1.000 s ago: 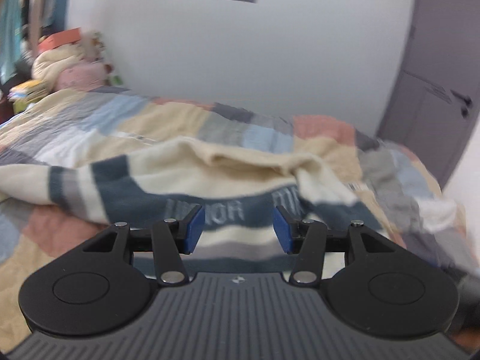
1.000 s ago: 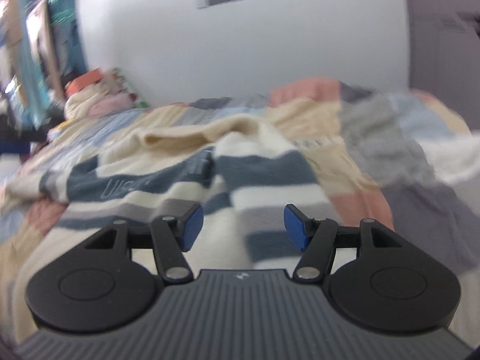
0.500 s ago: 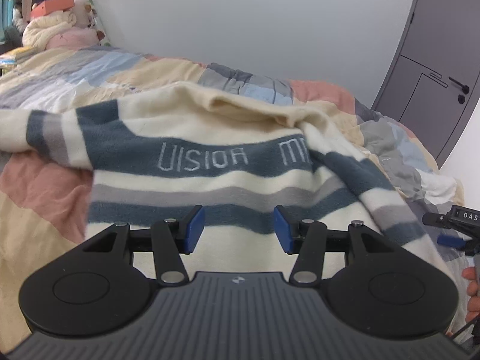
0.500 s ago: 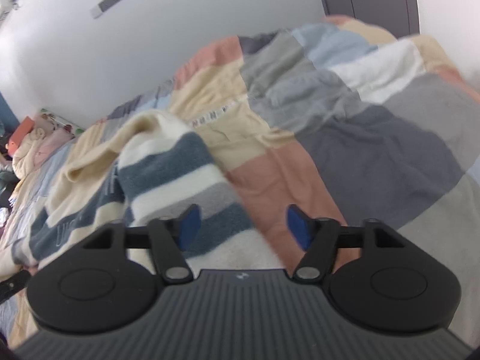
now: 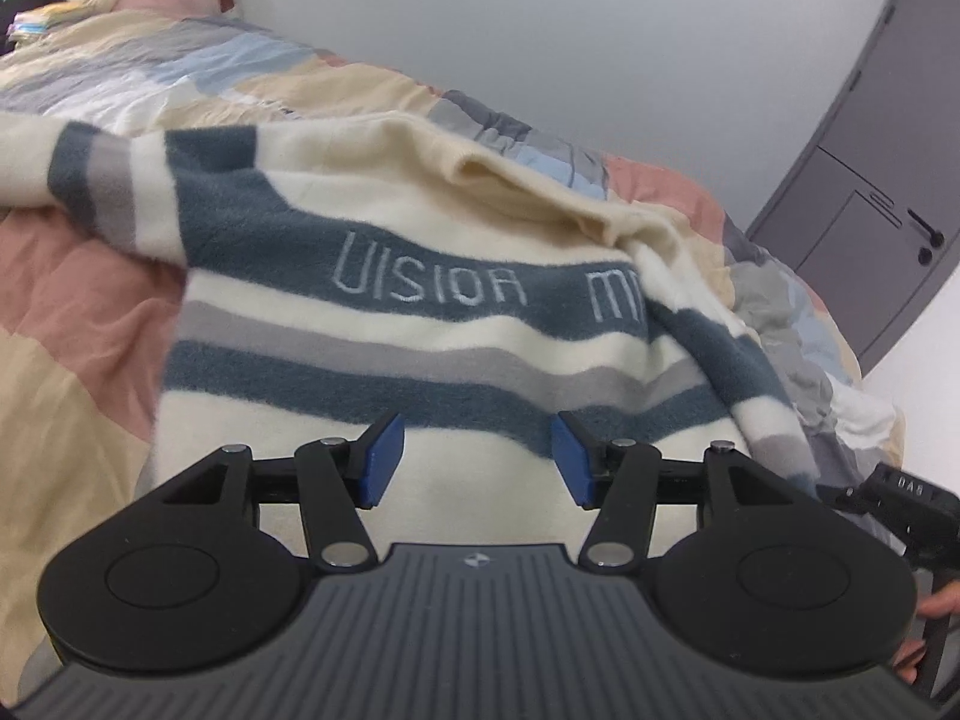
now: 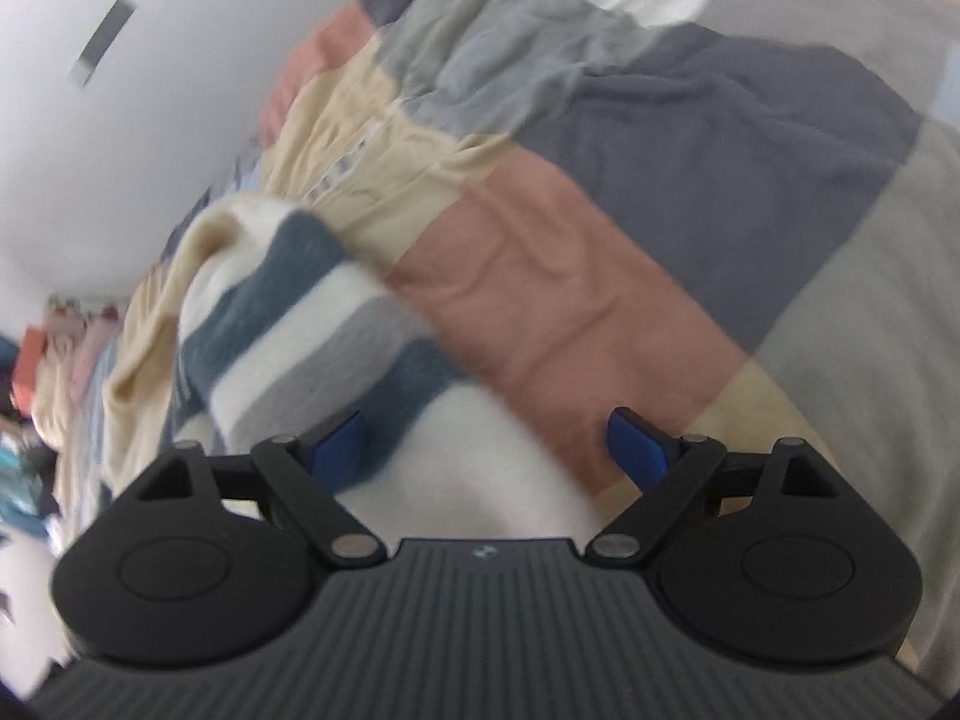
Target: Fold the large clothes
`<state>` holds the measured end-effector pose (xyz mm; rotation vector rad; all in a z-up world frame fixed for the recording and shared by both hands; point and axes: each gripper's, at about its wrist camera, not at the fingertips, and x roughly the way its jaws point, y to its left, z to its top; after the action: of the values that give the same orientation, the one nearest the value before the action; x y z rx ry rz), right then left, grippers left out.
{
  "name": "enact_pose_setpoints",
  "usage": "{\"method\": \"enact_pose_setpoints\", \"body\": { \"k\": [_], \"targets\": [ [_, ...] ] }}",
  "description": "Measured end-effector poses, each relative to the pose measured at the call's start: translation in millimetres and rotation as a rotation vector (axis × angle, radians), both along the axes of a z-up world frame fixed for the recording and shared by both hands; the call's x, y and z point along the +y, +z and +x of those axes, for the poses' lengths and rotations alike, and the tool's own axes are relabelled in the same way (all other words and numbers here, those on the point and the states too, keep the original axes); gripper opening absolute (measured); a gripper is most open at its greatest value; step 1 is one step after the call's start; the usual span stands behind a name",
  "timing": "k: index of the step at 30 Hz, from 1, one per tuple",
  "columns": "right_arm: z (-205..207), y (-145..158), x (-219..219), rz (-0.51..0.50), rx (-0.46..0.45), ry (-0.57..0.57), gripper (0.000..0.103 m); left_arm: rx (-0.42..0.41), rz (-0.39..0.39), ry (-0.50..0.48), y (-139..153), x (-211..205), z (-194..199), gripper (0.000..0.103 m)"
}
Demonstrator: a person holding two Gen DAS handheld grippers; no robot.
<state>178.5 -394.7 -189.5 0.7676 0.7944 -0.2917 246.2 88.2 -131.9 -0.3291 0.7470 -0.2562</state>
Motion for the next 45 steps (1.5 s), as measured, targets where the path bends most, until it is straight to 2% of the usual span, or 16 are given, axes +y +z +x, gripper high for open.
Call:
{"method": "enact_pose_setpoints", "body": {
  "k": [4,5,6,7,8,9,11,15,18,23,27,29,33,40,45],
  "targets": [
    [2,-1,5,-0.016,0.032,0.029,0.085,0.005,-0.005,0.025,-1,5,3,0.061],
    [2,-1,6,-0.013,0.033,0.039,0.076,0.006,-0.011,0.027,-1,7,3,0.061],
    [2,0,8,-0.014,0.031,0.052,0.059,0.008,-0.016,0.029,-2,8,3,0.061],
    [2,4,10,-0.019,0.028,0.069,0.049,0.011,-0.019,0.030,-2,8,4,0.062],
    [4,7,12,-0.024,0.023,0.088,0.031,0.012,-0.018,0.031,-2,8,4,0.062],
    [4,13,14,-0.050,0.020,0.099,0.020,0.011,-0.014,0.030,-1,8,4,0.063],
    [4,27,19,-0.142,0.008,0.113,0.011,0.008,-0.014,0.029,-1,8,5,0.065],
    [11,59,4,-0.182,-0.030,0.121,0.010,0.011,-0.033,0.022,-1,9,4,0.067],
    [24,99,-17,-0.268,-0.078,0.096,0.010,0.022,-0.044,0.014,-3,8,5,0.067],
    [78,148,-52,-0.398,-0.088,0.084,0.010,0.019,-0.029,-0.008,-4,2,7,0.067],
    [131,163,-62,-0.565,-0.058,0.054,0.010,0.023,-0.035,-0.012,-7,-1,9,0.067],
    [154,163,-68,-0.615,-0.048,0.030,0.010,0.027,-0.043,-0.006,-10,-2,11,0.067],
    [196,148,-79,-0.642,-0.043,-0.007,0.010,0.036,-0.069,-0.018,-15,-6,19,0.068],
    [241,89,-95,-0.668,0.015,-0.040,0.010,0.007,-0.027,-0.049,-26,-20,45,0.068],
    [253,51,-100,-0.656,-0.027,-0.047,0.010,0.017,-0.003,-0.068,-41,-28,65,0.068]
  ]
}}
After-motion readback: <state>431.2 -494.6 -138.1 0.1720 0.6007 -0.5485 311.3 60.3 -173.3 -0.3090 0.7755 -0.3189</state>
